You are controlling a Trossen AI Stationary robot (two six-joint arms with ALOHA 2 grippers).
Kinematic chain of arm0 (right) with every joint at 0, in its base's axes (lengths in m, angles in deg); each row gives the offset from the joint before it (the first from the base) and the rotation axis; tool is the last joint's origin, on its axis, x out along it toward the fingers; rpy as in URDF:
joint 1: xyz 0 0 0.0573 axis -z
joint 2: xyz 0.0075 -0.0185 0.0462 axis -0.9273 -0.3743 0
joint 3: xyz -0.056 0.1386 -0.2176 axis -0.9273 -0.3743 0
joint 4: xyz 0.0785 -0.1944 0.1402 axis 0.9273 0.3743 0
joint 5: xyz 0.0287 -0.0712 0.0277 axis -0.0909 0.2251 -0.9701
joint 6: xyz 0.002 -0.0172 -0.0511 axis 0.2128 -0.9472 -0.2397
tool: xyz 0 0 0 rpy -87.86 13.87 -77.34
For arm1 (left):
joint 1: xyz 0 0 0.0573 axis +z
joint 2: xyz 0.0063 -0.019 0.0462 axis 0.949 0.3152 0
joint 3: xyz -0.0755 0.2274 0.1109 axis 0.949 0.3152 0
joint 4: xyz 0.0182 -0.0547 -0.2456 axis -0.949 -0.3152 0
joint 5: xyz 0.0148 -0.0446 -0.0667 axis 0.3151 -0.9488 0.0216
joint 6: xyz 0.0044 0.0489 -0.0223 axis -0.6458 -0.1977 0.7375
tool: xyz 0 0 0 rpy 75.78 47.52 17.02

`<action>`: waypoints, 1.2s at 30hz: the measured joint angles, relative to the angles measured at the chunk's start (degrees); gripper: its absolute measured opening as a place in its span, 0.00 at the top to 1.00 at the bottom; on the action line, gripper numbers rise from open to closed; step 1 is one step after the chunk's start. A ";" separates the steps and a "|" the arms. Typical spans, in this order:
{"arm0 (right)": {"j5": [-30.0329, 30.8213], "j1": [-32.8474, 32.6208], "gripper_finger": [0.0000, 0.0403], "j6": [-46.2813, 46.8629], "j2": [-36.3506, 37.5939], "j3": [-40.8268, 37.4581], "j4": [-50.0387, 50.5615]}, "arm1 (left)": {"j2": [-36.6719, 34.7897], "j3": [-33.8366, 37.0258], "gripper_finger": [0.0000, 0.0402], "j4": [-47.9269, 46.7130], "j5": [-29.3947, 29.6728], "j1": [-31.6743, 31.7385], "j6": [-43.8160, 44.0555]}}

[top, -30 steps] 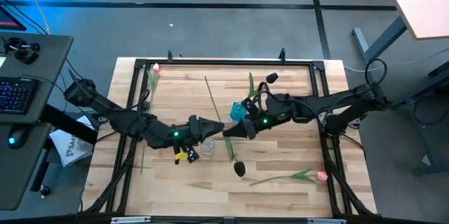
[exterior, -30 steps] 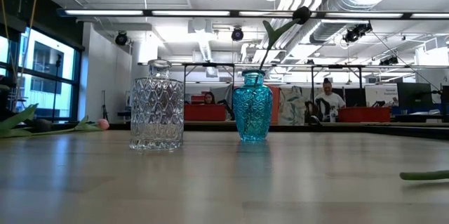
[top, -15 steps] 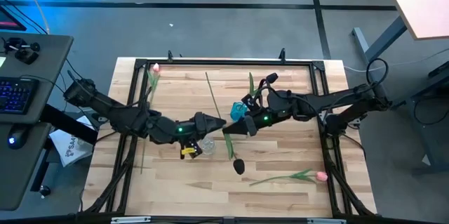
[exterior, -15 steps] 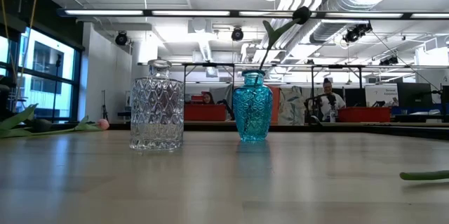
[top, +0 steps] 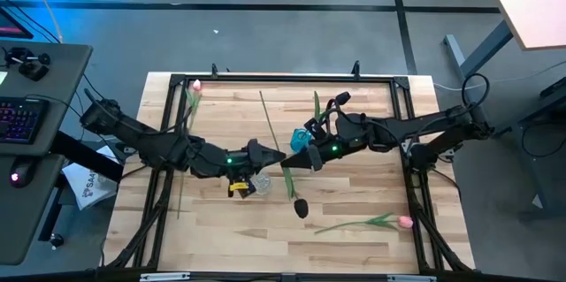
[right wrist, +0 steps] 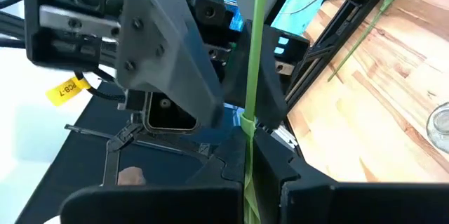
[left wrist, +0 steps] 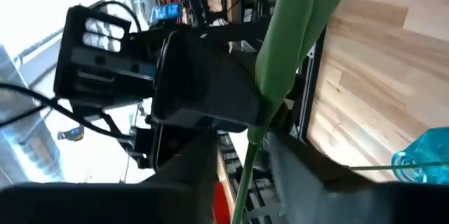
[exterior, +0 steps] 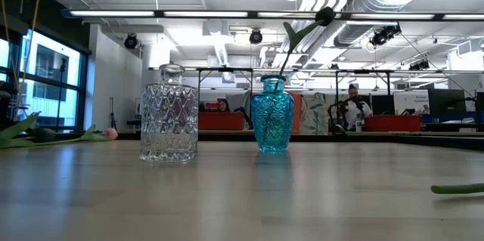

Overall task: Sort flowers into vase by color
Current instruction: Put the bottom black tulip into the blue vase

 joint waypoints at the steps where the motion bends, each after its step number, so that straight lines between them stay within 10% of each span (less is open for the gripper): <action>1: 0.03 0.00 1.00 0.04 0.00 0.00 -0.03 | 0.05 -0.01 0.79 0.09 -0.20 0.13 -0.97; 5: -0.18 0.00 0.96 2.66 0.00 0.00 -0.31 | 0.17 0.04 0.97 -0.03 -0.67 0.73 -1.21; 13: -0.12 -0.38 0.70 2.66 0.11 0.00 -2.52 | 0.17 0.03 0.99 -0.96 -0.27 1.47 3.01; 30: -2.44 6.27 0.60 -19.12 14.49 -0.04 -0.81 | -2.15 1.10 1.00 -33.08 -1.23 4.02 58.96; 36: -2.19 5.48 0.60 -24.61 22.49 0.12 5.72 | -4.48 7.88 1.00 -17.04 -13.44 4.49 79.38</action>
